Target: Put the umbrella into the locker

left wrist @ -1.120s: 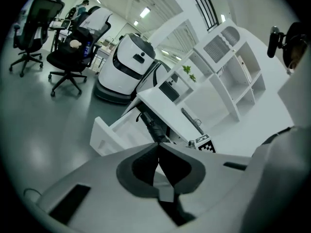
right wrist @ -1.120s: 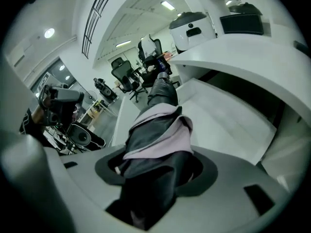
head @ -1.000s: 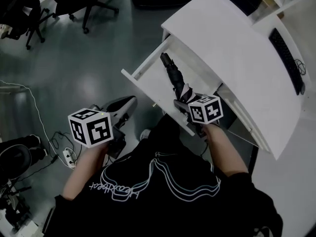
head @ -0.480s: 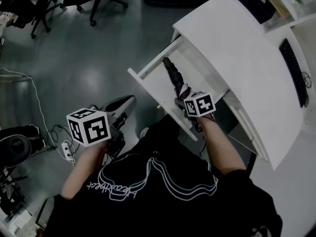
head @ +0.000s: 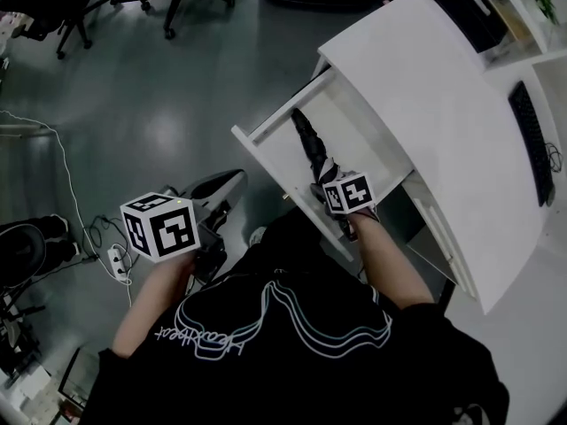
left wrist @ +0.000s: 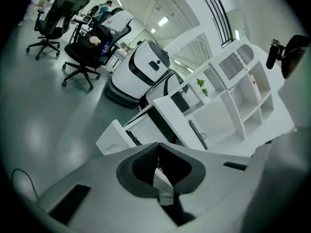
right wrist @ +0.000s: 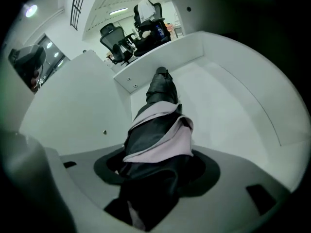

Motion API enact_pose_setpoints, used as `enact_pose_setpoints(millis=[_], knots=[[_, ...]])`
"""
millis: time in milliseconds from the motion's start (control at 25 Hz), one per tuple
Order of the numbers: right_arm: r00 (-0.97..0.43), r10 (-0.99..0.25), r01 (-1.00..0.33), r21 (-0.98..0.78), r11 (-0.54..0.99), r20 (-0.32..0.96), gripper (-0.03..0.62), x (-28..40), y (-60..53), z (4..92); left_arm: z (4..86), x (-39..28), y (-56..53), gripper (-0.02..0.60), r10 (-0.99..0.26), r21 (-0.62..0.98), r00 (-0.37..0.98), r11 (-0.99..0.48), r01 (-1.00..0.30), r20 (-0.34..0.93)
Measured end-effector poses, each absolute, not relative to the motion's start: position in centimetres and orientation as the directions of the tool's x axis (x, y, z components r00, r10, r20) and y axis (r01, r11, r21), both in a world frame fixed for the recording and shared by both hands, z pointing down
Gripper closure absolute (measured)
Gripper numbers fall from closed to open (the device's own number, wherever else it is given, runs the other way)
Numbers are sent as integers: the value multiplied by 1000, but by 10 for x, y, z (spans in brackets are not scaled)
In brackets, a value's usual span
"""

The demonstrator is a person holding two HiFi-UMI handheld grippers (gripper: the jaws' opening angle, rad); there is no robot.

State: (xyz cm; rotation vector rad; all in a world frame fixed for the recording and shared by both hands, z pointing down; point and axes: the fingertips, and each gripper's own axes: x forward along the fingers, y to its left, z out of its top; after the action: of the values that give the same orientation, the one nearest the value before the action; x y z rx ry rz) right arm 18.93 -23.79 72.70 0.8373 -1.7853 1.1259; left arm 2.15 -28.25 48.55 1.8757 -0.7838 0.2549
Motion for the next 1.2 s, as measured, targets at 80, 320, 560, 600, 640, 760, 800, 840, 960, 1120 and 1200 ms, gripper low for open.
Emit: enact_pose_setpoints(millis=[80, 320, 560, 600, 640, 760, 800, 840, 960, 1120, 1200], knots=[[-407, -67, -853, -353, 385, 911, 319, 189, -234, 734, 488, 20, -285, 577, -403, 745, 761, -237, -623, 509], [-404, -12, -847, -369, 383, 914, 303, 188, -231, 744, 492, 18, -292, 577, -411, 745, 754, -223, -628, 512], [-483, 23, -823, -463, 328, 875, 155, 179, -232, 735, 490, 18, -295, 577, -413, 748, 756, -224, -625, 508], [-485, 13, -825, -462, 326, 875, 154, 180, -234, 732, 489, 19, -295, 577, -413, 749, 757, -226, -623, 506], [-486, 0, -828, -460, 322, 874, 154, 182, -236, 729, 488, 19, -295, 577, -413, 750, 759, -228, -621, 503], [-491, -51, -838, -455, 303, 870, 146, 188, -243, 715, 486, 20, -295, 577, -410, 756, 767, -236, -611, 493], [-494, -75, -840, -453, 297, 866, 146, 191, -246, 709, 485, 21, -294, 577, -409, 758, 771, -239, -606, 488], [-498, -105, -842, -452, 293, 861, 146, 193, -249, 700, 484, 22, -294, 577, -407, 762, 776, -243, -601, 482], [-530, -230, -837, -462, 292, 816, 173, 196, -262, 665, 481, 26, -291, 577, -401, 768, 789, -259, -586, 466], [-586, -379, -808, -479, 343, 717, 255, 190, -273, 600, 475, 31, -285, 576, -391, 756, 801, -307, -578, 454], [-615, -459, -788, -485, 378, 641, 332, 187, -275, 557, 469, 36, -282, 577, -386, 752, 811, -336, -568, 440]])
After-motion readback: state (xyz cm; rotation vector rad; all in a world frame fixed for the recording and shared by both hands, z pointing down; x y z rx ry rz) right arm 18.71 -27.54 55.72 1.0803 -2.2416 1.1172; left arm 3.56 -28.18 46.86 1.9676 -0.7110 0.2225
